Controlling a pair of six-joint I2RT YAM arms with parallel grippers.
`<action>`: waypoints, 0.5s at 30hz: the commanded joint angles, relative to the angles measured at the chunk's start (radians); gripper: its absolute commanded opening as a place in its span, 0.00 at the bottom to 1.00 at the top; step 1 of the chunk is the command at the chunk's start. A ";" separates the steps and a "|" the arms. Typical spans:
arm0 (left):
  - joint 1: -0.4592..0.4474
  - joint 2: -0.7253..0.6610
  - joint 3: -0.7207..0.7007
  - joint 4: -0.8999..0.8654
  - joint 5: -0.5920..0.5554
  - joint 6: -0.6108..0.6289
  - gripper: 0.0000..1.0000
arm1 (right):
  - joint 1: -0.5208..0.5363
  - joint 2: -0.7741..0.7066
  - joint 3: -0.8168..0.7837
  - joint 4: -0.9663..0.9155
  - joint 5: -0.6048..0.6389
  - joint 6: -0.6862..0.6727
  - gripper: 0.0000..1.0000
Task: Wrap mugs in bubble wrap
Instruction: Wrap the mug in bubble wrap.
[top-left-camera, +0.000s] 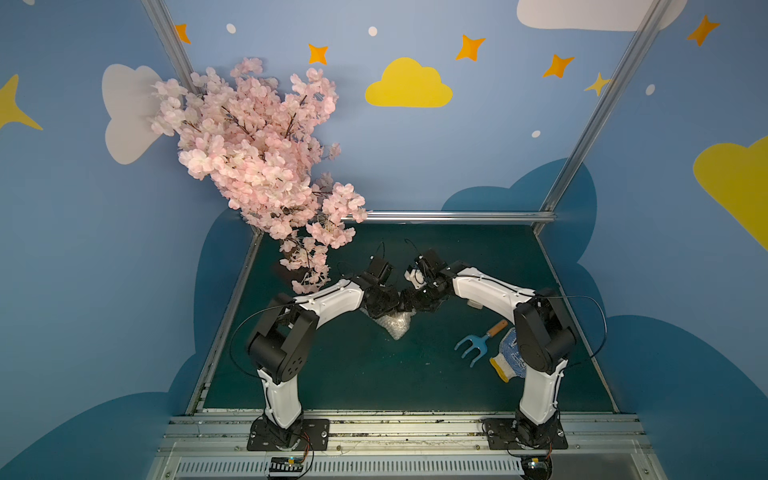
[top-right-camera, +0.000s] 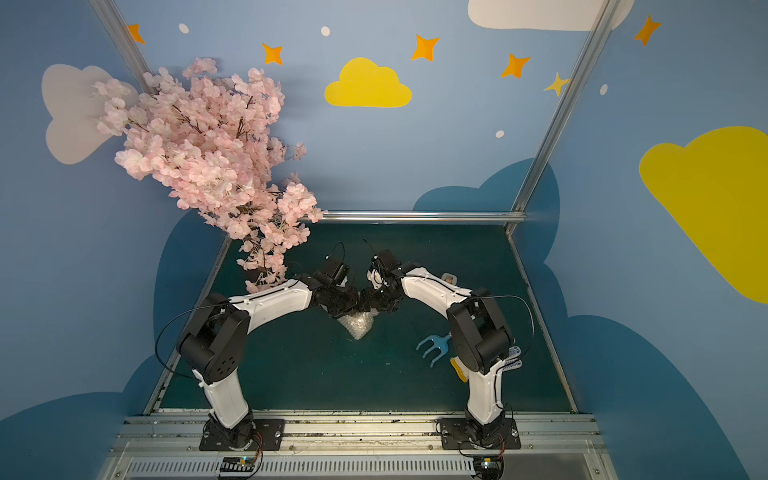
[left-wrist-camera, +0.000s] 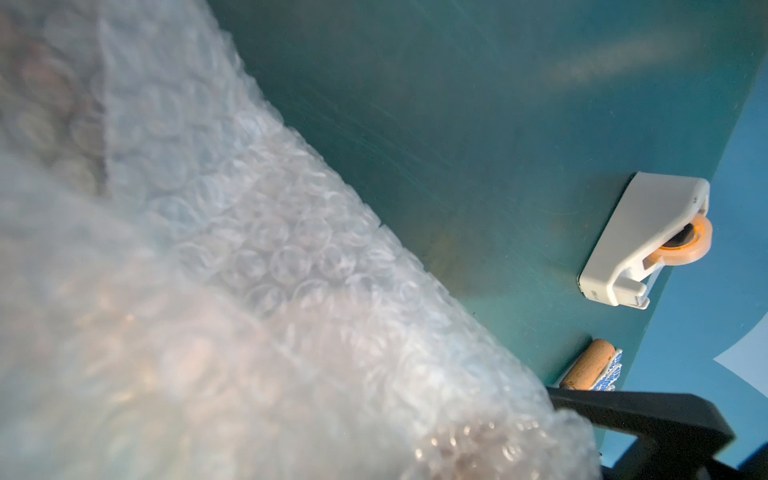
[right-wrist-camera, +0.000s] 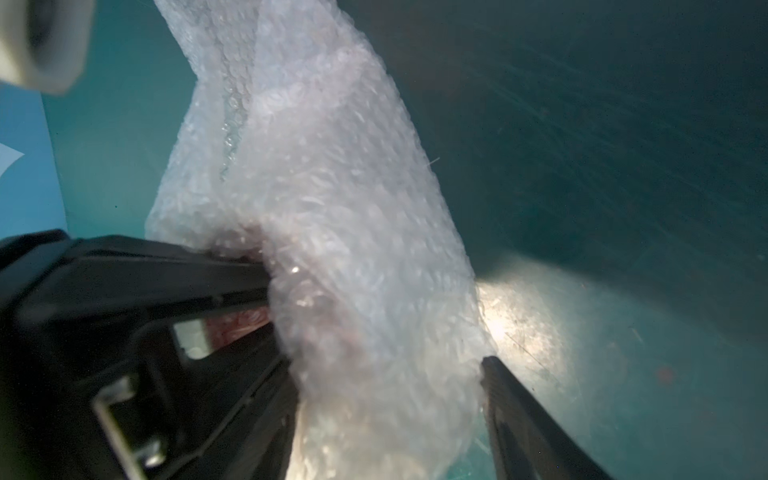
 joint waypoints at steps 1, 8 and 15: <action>0.024 0.013 0.010 -0.063 -0.024 0.013 0.04 | 0.015 0.050 -0.012 -0.014 0.003 0.003 0.68; 0.039 -0.003 0.036 -0.066 -0.008 0.033 0.13 | 0.020 0.101 0.008 -0.050 0.033 -0.009 0.67; 0.056 -0.028 0.057 -0.073 0.006 0.051 0.29 | 0.023 0.127 0.017 -0.072 0.056 -0.018 0.65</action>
